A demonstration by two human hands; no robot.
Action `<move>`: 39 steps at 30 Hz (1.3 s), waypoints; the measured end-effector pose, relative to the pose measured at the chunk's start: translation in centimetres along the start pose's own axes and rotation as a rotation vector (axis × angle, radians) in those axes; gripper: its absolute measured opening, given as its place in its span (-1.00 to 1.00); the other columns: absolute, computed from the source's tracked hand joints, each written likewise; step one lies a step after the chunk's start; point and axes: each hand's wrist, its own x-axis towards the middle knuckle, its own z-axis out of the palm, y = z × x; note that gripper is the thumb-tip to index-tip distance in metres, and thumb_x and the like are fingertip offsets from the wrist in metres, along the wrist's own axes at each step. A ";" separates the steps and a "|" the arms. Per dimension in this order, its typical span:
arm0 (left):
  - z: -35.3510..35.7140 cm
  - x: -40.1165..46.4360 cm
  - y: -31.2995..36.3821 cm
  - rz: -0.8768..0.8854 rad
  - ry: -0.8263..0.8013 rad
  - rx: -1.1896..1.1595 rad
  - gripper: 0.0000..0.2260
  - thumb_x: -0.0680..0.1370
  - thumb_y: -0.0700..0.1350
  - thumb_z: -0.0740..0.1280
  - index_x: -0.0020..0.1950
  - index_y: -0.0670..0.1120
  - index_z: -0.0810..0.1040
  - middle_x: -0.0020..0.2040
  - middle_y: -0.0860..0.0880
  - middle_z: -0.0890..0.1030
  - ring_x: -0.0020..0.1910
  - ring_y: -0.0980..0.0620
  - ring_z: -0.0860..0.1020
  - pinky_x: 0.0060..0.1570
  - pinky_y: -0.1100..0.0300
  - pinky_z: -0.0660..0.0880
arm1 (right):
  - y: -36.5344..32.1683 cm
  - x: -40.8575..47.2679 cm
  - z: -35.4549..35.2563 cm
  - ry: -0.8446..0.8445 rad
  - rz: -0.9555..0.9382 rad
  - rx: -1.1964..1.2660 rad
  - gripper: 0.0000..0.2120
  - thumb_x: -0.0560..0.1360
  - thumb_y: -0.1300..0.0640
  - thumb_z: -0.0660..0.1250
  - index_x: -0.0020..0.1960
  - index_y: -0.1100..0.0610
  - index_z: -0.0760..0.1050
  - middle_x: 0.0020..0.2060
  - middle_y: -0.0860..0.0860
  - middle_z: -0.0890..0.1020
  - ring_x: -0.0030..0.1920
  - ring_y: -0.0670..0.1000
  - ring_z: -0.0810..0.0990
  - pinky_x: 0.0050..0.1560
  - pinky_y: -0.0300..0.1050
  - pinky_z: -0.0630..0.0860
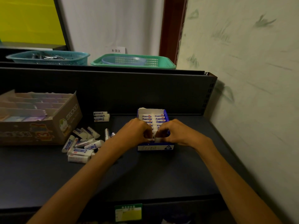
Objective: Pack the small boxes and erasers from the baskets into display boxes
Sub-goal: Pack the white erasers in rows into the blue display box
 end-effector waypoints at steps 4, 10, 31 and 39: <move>0.1 -0.1 0.0 0.004 0.001 -0.002 -0.79 0.49 -0.09 0.38 0.12 0.00 0.56 0.10 0.03 0.58 0.07 0.14 0.54 0.12 0.21 0.48 | 0.0 -0.1 0.1 0.021 0.012 -0.031 -0.76 0.48 0.12 0.39 0.14 0.03 0.54 0.21 -0.03 0.51 0.20 -0.08 0.47 0.18 -0.10 0.48; 0.0 -0.2 -0.2 0.019 0.003 -0.009 -0.80 0.50 -0.09 0.37 0.12 -0.01 0.56 0.10 0.04 0.58 0.06 0.16 0.54 0.09 0.25 0.47 | 0.0 -1.1 -0.6 0.086 -0.008 -0.126 -0.76 0.47 0.10 0.40 0.14 0.03 0.57 0.20 -0.01 0.53 0.16 -0.14 0.45 0.09 -0.25 0.43; 0.0 0.4 -0.5 0.042 -0.017 -0.001 -0.79 0.49 -0.09 0.39 0.11 0.00 0.56 0.10 0.05 0.57 -0.07 0.25 0.45 0.04 0.26 0.48 | 0.5 -1.1 -1.0 0.018 -0.013 -0.081 -0.76 0.51 0.11 0.35 0.17 0.03 0.53 0.24 -0.02 0.47 0.10 -0.21 0.32 0.05 -0.28 0.35; -0.1 0.3 -0.4 0.019 -0.030 0.006 -0.78 0.49 -0.08 0.38 0.13 0.01 0.55 0.13 0.04 0.56 0.04 0.18 0.51 0.07 0.25 0.49 | 0.5 -0.9 -0.9 0.025 -0.009 -0.102 -0.76 0.50 0.09 0.36 0.16 0.03 0.53 0.24 -0.02 0.48 0.23 -0.11 0.41 0.15 -0.23 0.36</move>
